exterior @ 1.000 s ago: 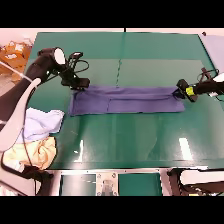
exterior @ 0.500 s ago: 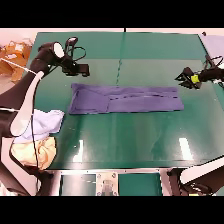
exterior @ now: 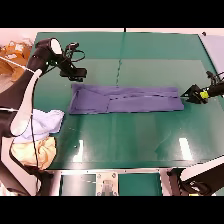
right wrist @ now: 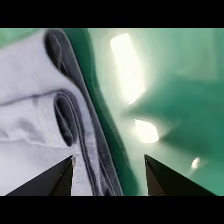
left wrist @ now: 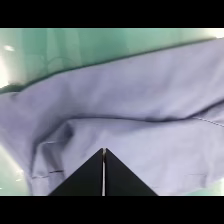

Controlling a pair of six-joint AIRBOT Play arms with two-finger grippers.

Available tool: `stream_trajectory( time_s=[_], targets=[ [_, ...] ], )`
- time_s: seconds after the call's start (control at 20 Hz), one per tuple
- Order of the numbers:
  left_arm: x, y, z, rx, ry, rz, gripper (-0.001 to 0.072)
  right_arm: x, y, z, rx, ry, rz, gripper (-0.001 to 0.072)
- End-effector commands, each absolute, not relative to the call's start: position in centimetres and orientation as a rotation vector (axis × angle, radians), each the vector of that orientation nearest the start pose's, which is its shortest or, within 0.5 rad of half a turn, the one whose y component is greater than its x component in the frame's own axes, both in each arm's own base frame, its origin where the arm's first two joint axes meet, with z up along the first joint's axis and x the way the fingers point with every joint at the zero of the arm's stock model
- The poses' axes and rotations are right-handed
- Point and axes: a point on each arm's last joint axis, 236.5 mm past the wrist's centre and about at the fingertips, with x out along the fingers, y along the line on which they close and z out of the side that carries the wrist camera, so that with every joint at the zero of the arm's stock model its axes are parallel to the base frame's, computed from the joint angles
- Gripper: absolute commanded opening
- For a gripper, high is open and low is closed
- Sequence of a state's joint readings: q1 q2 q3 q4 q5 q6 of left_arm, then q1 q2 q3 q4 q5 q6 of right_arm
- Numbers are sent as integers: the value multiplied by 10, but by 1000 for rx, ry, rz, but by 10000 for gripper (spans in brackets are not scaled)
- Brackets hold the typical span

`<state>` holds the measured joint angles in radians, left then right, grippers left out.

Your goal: Fold the shirts.

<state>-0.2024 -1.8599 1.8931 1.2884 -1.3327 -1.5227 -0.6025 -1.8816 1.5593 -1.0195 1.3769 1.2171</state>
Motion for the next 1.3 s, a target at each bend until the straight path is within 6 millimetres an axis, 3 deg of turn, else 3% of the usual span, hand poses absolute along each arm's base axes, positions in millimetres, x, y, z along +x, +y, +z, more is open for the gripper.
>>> stream_trajectory(
  time_s=[0.0,0.15,0.35,0.4,0.55,0.7,0.85,1.0,1.1,1.25],
  targets=[
    [494,-178,5,-104,1312,-436,20,423,-125,-105,727,1374,248,509],
    [492,-188,7,-120,1311,-468,20,426,-102,-121,708,1415,305,479],
    [487,-217,9,-91,1286,-533,19,438,-87,-118,664,1407,343,76],
    [488,-228,9,-87,1270,-548,19,440,-84,-109,667,1405,370,15],
    [495,-281,5,-120,1185,-615,19,441,-78,-67,675,1401,426,14],
    [491,-354,-8,-231,1129,-709,19,441,-75,-1,632,1327,410,14],
    [475,-429,-22,-337,1073,-800,19,428,-48,80,610,1232,464,15],
    [450,-486,-36,-400,1051,-853,19,414,-21,140,548,1145,483,15],
    [428,-512,-52,-428,1083,-878,19,405,-6,163,511,1112,497,15],
    [404,-530,-77,-457,1155,-892,19,400,7,173,501,1105,510,15]
  ],
)
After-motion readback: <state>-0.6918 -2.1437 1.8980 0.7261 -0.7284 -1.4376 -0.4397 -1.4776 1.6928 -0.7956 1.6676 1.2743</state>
